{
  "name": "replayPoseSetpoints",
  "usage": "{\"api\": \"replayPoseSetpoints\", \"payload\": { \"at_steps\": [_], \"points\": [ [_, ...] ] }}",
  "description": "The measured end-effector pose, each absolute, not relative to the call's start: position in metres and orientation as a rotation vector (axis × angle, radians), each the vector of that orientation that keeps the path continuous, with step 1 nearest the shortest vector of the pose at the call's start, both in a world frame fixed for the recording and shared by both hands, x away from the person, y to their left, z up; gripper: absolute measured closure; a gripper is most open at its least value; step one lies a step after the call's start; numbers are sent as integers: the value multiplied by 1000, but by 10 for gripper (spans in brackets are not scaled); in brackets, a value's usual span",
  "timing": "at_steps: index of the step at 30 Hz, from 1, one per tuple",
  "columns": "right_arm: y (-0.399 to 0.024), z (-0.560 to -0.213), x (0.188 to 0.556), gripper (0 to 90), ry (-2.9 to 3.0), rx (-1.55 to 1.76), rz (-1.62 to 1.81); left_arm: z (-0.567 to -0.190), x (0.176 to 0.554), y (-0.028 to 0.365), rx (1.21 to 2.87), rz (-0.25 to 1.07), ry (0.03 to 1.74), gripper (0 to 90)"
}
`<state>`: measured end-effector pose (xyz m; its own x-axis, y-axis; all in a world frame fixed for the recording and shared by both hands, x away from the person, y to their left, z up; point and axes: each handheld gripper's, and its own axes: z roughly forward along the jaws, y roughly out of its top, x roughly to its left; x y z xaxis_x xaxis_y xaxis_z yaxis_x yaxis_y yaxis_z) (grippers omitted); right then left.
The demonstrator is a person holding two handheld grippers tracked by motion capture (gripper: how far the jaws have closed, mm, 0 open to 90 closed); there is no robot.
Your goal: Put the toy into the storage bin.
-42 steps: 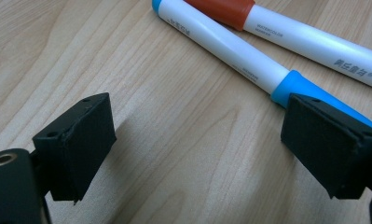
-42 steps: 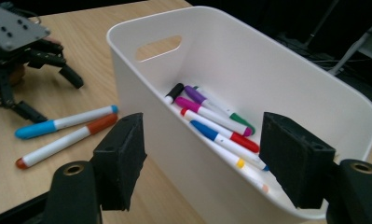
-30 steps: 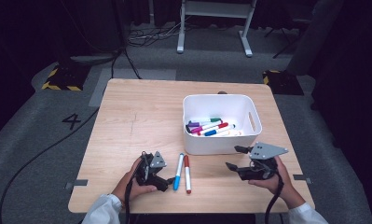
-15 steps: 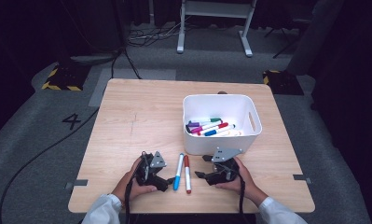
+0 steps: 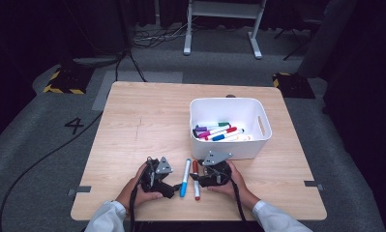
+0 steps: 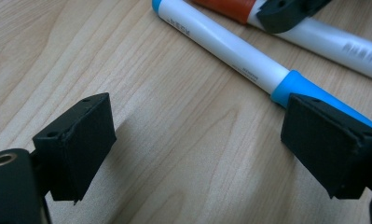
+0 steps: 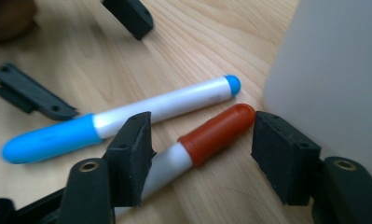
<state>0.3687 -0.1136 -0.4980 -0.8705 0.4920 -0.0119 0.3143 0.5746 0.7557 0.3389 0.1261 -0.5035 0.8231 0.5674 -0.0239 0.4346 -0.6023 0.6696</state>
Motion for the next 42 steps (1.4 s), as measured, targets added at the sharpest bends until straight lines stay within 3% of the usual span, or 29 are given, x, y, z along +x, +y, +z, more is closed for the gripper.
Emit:
{"api": "replayPoseSetpoints", "payload": {
  "at_steps": [5, 7, 11, 26, 42],
  "points": [
    [-115, -501, 371, 515, 2596, 696, 1152, -503, 339, 126, 2310, 250, 730, 101],
    [-119, -501, 371, 617, 2584, 712, 1156, -503, 339, 126, 2310, 250, 730, 101],
    [-124, -500, 370, 736, 2601, 674, 1157, -504, 339, 127, 2310, 250, 726, 101],
    [-168, -486, 363, 749, 2656, 596, 1200, -504, 339, 127, 2312, 245, 716, 100],
    [-240, -425, 347, 749, 2485, 628, 1344, -503, 340, 127, 2317, 239, 703, 98]
  ]
}}
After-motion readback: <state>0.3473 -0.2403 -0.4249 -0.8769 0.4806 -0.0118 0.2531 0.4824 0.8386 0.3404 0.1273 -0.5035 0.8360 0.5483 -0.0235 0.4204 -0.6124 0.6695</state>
